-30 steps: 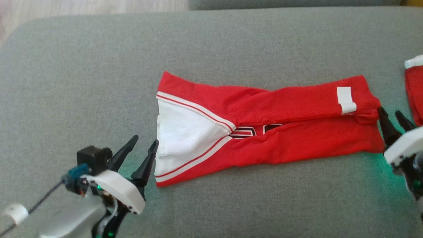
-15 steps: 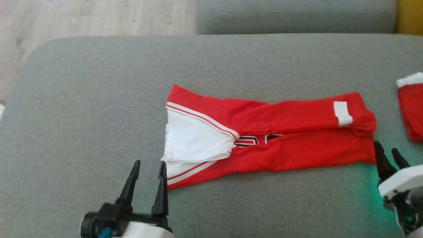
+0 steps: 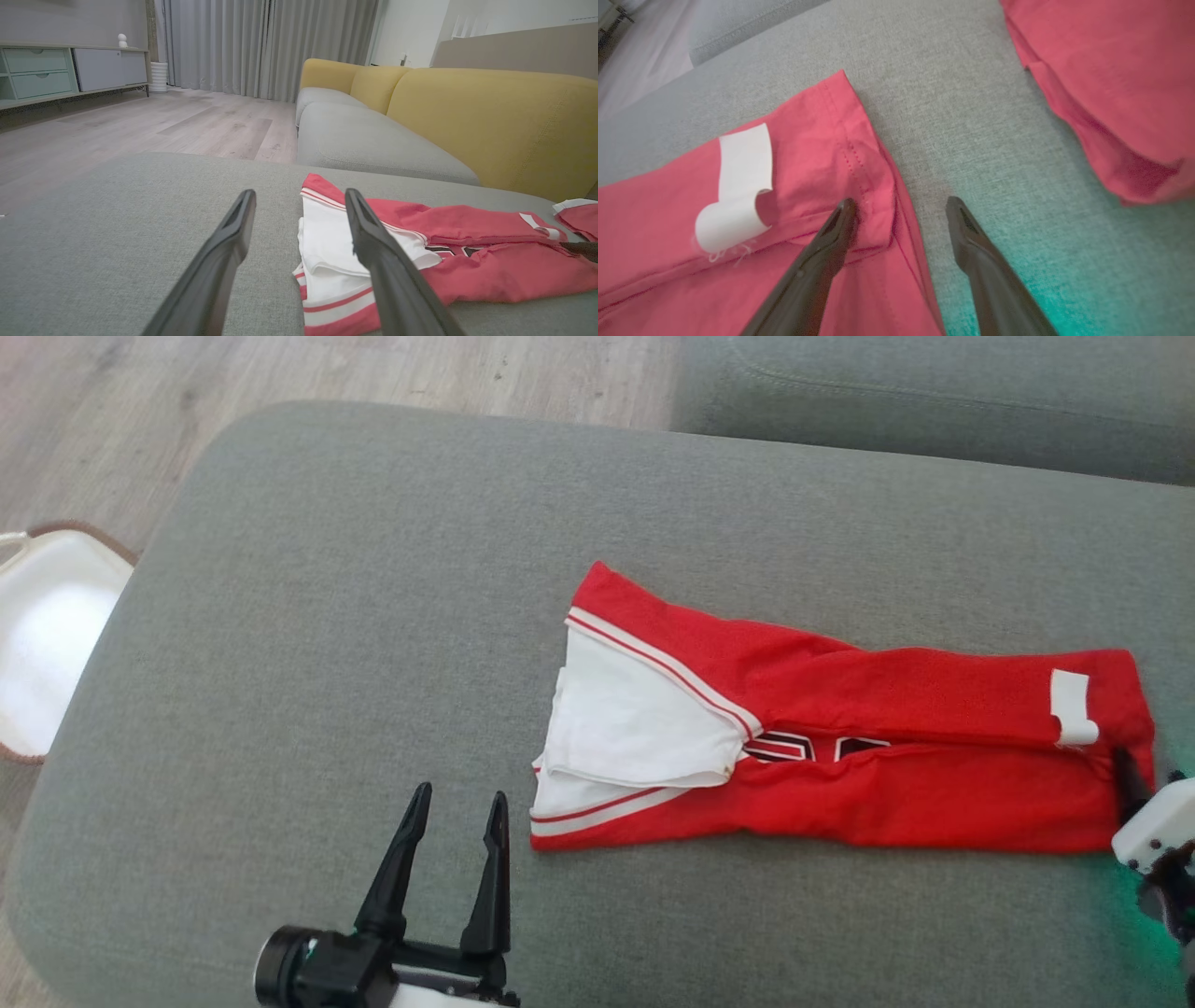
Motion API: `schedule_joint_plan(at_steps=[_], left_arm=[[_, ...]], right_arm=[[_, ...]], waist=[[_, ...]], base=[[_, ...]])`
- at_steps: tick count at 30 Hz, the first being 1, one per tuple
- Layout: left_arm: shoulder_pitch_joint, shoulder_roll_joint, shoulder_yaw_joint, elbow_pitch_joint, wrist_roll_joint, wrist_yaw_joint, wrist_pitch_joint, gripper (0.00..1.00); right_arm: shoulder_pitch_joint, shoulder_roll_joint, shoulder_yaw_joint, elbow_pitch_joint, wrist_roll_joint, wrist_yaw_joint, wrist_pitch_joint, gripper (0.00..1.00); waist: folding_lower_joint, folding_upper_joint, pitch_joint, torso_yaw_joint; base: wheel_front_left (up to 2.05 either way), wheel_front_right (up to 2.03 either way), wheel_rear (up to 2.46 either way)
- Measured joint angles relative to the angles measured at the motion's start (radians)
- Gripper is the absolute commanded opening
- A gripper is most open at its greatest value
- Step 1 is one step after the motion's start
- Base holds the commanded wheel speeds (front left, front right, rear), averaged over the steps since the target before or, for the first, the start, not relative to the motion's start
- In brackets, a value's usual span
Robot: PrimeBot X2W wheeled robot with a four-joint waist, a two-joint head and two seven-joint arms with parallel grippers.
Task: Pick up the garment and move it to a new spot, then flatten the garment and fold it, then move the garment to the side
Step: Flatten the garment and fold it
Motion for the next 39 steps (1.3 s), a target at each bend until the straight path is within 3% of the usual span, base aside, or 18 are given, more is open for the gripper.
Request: schedule_joint_plan(at_steps=[2, 3, 4, 11, 18, 22, 26, 32, 39], left_arm=[[0.001, -0.011, 0.016, 0.004, 0.012, -0.017, 0.000, 1.00], [0.001, -0.015, 0.023, 0.005, 0.018, -0.027, 0.000, 1.00], [0.003, -0.019, 0.031, 0.007, 0.023, -0.031, 0.000, 1.00], [0.025, -0.045, 0.078, 0.022, 0.050, -0.065, 0.000, 1.00], [0.047, -0.058, 0.109, 0.022, 0.071, -0.092, 0.000, 1.00], [0.049, -0.066, 0.114, 0.022, 0.081, -0.104, 0.000, 1.00], [0.054, -0.070, 0.117, 0.031, 0.087, -0.112, 0.000, 1.00], [0.056, -0.071, 0.119, 0.041, 0.089, -0.126, 0.000, 1.00], [0.057, -0.072, 0.123, 0.046, 0.096, -0.136, 0.000, 1.00]], right_arm=[[-0.017, -0.001, -0.007, 0.025, -0.019, 0.000, 0.016, 0.97], [-0.025, -0.001, -0.007, 0.026, -0.020, 0.000, 0.029, 0.52], [-0.031, 0.000, -0.005, 0.023, -0.018, 0.000, 0.041, 0.00], [0.019, 0.003, 0.059, -0.066, -0.004, 0.000, 0.054, 0.00], [0.092, -0.131, 0.026, -0.156, 0.040, 0.000, 0.085, 0.00], [0.092, -0.134, 0.011, -0.276, 0.137, 0.000, 0.150, 0.00], [0.093, -0.065, -0.011, -0.430, 0.232, 0.000, 0.219, 0.00], [0.163, 0.097, -0.023, -0.671, 0.295, 0.000, 0.300, 0.00], [0.204, 0.292, 0.005, -0.794, 0.301, 0.000, 0.376, 0.00]], waist=[[0.0000, 0.0000, 0.004, 0.010], [-0.0001, 0.0000, 0.006, 0.013], [0.0000, 0.0000, 0.006, 0.015], [0.0000, 0.0000, -0.019, -0.007], [0.0000, 0.0000, -0.044, -0.052], [0.0000, 0.0000, -0.053, -0.065], [0.0000, 0.0000, -0.067, -0.071], [-0.0001, 0.0000, -0.091, -0.064], [-0.0001, 0.0000, -0.101, -0.031]], base=[[0.00, 0.00, 0.00], [0.00, 0.00, 0.00], [0.00, 0.00, 0.00], [0.00, 0.00, 0.00], [0.00, 0.00, 0.00], [0.00, 0.00, 0.00], [0.00, 0.00, 0.00], [0.00, 0.00, 0.00], [0.00, 0.00, 0.00]])
